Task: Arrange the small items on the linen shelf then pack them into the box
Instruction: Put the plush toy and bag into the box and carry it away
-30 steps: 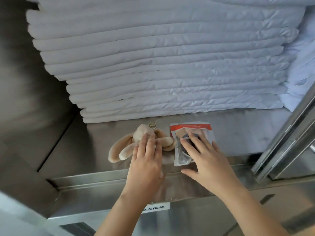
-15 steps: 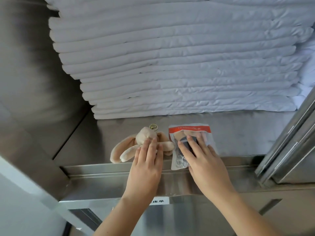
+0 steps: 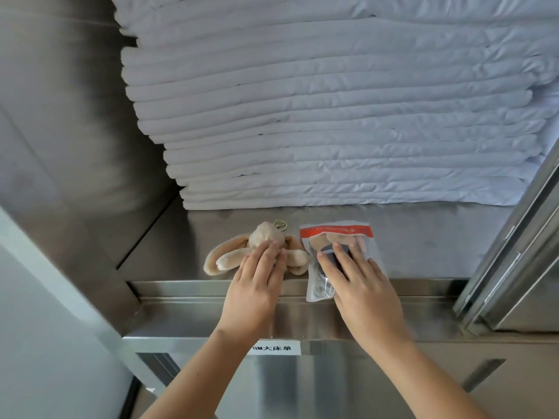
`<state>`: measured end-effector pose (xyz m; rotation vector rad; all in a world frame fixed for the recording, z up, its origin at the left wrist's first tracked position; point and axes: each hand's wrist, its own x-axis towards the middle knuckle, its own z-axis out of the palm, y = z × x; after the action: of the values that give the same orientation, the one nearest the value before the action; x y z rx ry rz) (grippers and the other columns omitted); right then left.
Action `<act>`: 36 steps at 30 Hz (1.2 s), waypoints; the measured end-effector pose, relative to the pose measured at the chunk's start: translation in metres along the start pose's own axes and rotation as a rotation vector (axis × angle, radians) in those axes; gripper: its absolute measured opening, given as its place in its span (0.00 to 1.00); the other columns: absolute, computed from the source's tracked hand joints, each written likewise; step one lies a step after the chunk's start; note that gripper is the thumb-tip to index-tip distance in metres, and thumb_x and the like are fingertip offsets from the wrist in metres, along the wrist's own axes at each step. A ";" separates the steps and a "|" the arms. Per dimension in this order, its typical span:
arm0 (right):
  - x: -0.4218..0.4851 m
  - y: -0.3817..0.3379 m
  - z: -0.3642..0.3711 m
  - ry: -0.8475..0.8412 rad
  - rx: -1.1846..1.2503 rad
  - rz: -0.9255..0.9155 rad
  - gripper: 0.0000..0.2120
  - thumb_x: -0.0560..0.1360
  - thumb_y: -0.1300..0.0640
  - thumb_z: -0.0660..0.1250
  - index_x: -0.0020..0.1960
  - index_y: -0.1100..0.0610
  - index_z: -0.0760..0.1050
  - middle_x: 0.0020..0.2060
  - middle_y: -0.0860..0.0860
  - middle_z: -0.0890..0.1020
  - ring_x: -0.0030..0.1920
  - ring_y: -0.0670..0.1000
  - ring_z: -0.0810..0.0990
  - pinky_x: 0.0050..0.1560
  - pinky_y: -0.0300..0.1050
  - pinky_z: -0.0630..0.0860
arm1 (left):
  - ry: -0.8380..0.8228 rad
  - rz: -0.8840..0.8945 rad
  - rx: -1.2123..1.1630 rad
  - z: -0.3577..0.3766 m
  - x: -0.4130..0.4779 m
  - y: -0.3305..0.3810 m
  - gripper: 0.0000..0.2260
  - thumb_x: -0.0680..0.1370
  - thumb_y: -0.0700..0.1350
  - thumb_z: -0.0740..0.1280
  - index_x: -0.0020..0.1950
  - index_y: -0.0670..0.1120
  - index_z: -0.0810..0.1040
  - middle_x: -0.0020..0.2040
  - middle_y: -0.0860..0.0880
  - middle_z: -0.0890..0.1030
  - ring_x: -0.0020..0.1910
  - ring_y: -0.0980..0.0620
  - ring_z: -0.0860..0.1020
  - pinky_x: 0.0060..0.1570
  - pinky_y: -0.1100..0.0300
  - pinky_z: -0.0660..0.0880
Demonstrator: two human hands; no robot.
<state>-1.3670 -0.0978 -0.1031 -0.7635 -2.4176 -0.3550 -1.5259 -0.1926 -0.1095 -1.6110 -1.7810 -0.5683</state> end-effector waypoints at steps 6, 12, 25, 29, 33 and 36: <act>0.002 0.002 -0.004 0.046 0.058 -0.036 0.29 0.56 0.70 0.77 0.57 0.60 0.79 0.55 0.61 0.80 0.56 0.65 0.78 0.48 0.55 0.79 | 0.097 -0.021 0.054 -0.005 0.004 -0.003 0.21 0.82 0.34 0.47 0.55 0.34 0.80 0.53 0.37 0.80 0.55 0.37 0.78 0.52 0.47 0.77; 0.011 0.005 -0.016 0.100 0.136 -0.081 0.28 0.58 0.71 0.76 0.57 0.60 0.79 0.56 0.62 0.80 0.56 0.65 0.78 0.47 0.56 0.79 | 0.168 -0.077 0.125 -0.022 0.008 0.002 0.22 0.82 0.35 0.45 0.57 0.33 0.79 0.56 0.36 0.79 0.56 0.37 0.77 0.53 0.45 0.75; 0.012 -0.052 -0.047 0.199 0.296 -0.271 0.28 0.60 0.72 0.75 0.60 0.61 0.77 0.57 0.62 0.79 0.58 0.66 0.76 0.49 0.57 0.78 | 0.237 -0.178 0.350 -0.097 -0.037 0.002 0.14 0.81 0.33 0.55 0.59 0.34 0.77 0.57 0.37 0.79 0.59 0.38 0.76 0.56 0.44 0.74; 0.000 -0.087 -0.060 0.190 0.337 -0.317 0.29 0.61 0.71 0.75 0.61 0.60 0.77 0.58 0.62 0.78 0.60 0.66 0.75 0.50 0.58 0.78 | 0.236 -0.218 0.389 -0.130 -0.067 -0.006 0.14 0.82 0.35 0.54 0.58 0.34 0.78 0.56 0.37 0.79 0.58 0.37 0.76 0.56 0.44 0.74; -0.016 -0.130 -0.079 0.204 0.393 -0.379 0.30 0.58 0.70 0.77 0.60 0.61 0.78 0.57 0.62 0.79 0.59 0.67 0.76 0.49 0.60 0.77 | 0.260 -0.259 0.491 -0.166 -0.106 -0.011 0.09 0.78 0.33 0.62 0.56 0.33 0.79 0.53 0.37 0.80 0.57 0.38 0.77 0.60 0.47 0.72; -0.031 -0.165 -0.094 0.202 0.443 -0.428 0.32 0.58 0.69 0.78 0.61 0.60 0.76 0.58 0.62 0.79 0.59 0.66 0.76 0.50 0.60 0.77 | 0.274 -0.296 0.534 -0.196 -0.139 -0.016 0.10 0.79 0.34 0.61 0.55 0.34 0.80 0.52 0.37 0.81 0.57 0.39 0.76 0.62 0.49 0.70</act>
<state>-1.4025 -0.2812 -0.0592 -0.0119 -2.3268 -0.0447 -1.5025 -0.4294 -0.0736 -0.8758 -1.7765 -0.3758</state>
